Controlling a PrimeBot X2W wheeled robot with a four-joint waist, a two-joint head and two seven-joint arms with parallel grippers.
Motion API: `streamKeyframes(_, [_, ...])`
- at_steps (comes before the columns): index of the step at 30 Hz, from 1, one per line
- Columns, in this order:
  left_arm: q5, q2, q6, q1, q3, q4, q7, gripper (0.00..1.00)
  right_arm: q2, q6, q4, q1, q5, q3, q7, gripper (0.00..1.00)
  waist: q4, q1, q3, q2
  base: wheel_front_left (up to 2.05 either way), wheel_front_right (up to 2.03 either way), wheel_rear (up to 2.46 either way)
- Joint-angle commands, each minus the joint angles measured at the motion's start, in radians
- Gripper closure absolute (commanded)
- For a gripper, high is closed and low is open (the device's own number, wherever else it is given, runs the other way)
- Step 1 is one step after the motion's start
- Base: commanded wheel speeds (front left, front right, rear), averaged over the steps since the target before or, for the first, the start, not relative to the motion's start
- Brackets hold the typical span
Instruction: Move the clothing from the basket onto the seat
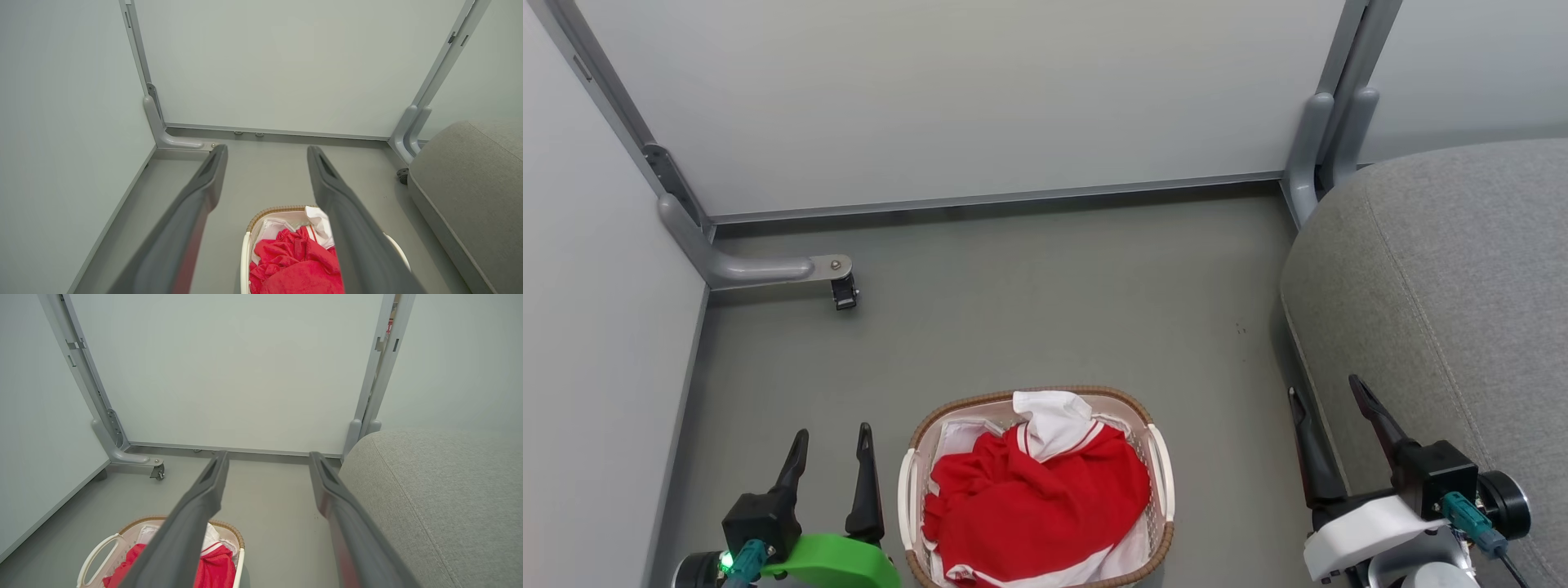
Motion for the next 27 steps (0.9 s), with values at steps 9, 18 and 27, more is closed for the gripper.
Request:
streamKeyframes(9, [0.021, 0.007, 0.001, -0.006, -0.002, 0.014, -0.010, 0.00, -0.006, 0.000, 0.004, 0.013, -0.029, -0.001, -0.011, 0.00, 0.001, 0.0000, -0.001, 0.0000, 0.00, 0.00, 0.00])
streamKeyframes(18, [0.011, 0.007, -0.002, -0.013, -0.001, 0.023, -0.010, 0.00, -0.006, 0.000, 0.004, 0.010, -0.026, -0.004, -0.011, 0.00, 0.002, 0.0000, 0.000, 0.0000, 0.00, 0.00, 0.00])
streamKeyframes(27, [0.013, 0.007, -0.003, -0.017, 0.002, 0.019, -0.010, 0.00, -0.006, 0.000, -0.001, 0.008, -0.021, -0.004, -0.011, 0.00, 0.002, 0.0000, 0.006, 0.0000, 0.00, 0.00, 0.00])
